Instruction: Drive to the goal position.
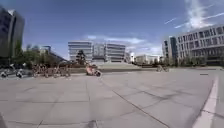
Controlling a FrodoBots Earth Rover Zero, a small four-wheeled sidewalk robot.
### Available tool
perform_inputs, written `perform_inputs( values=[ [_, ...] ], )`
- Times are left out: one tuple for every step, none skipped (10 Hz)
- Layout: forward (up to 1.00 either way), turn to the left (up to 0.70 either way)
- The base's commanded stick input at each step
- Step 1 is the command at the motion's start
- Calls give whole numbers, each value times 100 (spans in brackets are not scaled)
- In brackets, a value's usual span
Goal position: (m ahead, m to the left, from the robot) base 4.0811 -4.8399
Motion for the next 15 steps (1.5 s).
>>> perform_inputs(
  values=[
    [5,-47],
    [5,-27],
    [5,-10],
    [4,0],
    [5,0],
    [5,-1],
    [6,-1],
    [15,-1],
    [49,-1],
    [70,-1],
    [70,-1],
    [70,-10],
    [70,-35],
    [70,-35],
    [70,-35]
  ],
)
